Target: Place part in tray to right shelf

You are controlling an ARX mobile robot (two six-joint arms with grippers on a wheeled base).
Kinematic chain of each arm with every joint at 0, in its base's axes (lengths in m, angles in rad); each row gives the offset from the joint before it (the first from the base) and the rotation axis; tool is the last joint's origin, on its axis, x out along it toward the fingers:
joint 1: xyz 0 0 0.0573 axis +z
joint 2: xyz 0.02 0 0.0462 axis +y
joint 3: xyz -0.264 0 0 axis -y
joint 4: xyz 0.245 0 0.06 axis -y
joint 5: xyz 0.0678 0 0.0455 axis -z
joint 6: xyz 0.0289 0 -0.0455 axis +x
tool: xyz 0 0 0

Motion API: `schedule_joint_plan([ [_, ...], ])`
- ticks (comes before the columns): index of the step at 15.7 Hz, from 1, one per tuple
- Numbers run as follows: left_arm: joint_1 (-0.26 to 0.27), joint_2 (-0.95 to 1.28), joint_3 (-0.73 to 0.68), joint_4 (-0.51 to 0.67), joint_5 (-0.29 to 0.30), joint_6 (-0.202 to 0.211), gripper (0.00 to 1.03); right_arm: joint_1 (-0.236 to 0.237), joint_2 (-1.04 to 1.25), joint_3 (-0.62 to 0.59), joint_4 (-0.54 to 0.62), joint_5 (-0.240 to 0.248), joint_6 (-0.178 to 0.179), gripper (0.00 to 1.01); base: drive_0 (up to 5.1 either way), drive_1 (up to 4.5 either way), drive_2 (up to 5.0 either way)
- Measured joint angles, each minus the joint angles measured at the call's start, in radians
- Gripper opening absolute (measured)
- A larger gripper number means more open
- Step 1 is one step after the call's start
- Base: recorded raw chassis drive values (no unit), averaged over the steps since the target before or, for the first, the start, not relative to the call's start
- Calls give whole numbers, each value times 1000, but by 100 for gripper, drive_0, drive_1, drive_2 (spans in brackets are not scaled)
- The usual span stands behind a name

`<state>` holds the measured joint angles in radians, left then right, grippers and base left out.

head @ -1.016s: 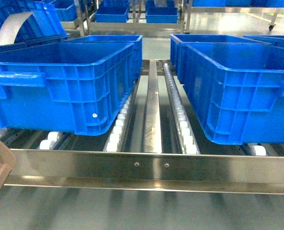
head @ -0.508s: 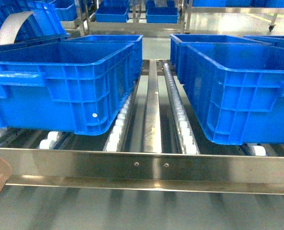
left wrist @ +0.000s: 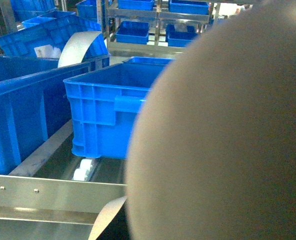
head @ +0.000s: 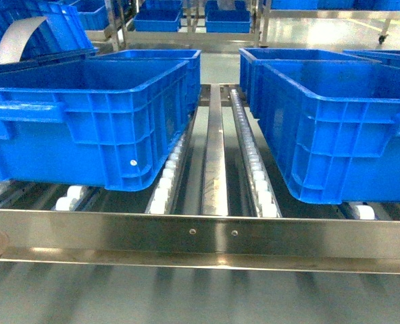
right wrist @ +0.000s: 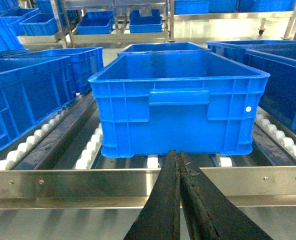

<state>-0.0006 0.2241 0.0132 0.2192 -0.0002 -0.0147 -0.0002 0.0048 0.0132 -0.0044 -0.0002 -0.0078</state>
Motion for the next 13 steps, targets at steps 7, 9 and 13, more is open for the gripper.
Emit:
schedule_joint_plan([
  [7, 0, -214, 2, -213, -1, 1, 13, 0, 0, 0, 1, 0, 0, 2, 0, 0, 0],
  [9, 0, -213, 1, -236, -1, 0, 13, 0, 0, 0, 1, 1, 0, 2, 0, 0, 0],
  [13, 0, -214, 1, -229, 0, 0, 13, 0, 0, 0, 1, 0, 0, 26, 0, 0, 0],
])
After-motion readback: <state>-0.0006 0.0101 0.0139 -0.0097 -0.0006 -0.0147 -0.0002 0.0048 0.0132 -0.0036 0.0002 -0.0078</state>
